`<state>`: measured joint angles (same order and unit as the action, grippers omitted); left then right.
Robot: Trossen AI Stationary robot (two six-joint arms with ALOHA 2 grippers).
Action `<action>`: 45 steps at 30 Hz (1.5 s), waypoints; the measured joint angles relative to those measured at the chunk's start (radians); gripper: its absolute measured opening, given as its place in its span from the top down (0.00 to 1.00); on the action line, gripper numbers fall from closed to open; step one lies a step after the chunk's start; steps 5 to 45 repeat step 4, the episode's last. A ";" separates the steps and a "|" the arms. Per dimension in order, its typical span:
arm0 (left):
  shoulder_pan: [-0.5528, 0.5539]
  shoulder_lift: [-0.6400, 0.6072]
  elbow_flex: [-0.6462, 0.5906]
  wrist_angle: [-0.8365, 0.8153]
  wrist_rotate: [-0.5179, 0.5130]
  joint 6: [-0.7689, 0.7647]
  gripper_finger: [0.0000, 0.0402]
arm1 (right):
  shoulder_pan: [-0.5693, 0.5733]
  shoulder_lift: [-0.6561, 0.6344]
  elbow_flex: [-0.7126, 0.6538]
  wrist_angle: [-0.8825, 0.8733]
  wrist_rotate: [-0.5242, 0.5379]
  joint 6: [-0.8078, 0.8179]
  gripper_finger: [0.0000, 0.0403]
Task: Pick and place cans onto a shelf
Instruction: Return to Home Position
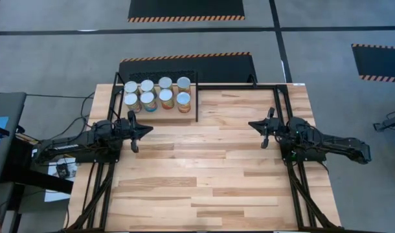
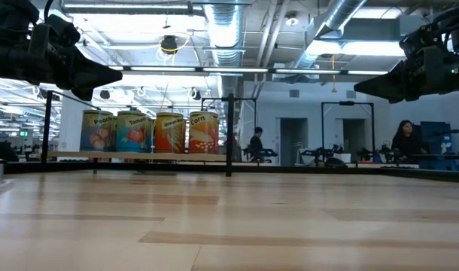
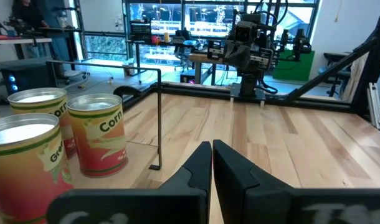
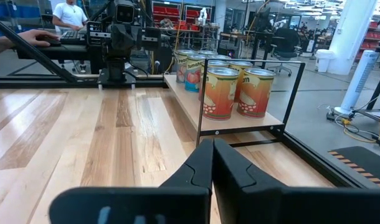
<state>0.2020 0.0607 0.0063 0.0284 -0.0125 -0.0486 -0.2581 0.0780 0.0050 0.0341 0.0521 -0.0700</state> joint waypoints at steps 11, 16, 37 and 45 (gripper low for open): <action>0.000 0.000 0.000 0.000 0.000 0.000 0.99 | 0.000 0.000 0.000 0.000 0.000 0.000 0.93; 0.000 0.000 0.000 0.000 0.000 0.000 0.99 | 0.000 0.000 0.000 0.000 0.000 0.000 0.93; 0.000 0.000 0.000 0.000 0.000 0.000 0.99 | 0.000 0.000 0.000 0.000 0.000 0.000 0.93; 0.000 0.000 0.000 0.000 0.000 0.000 0.99 | 0.000 0.000 0.000 0.000 0.000 0.000 0.93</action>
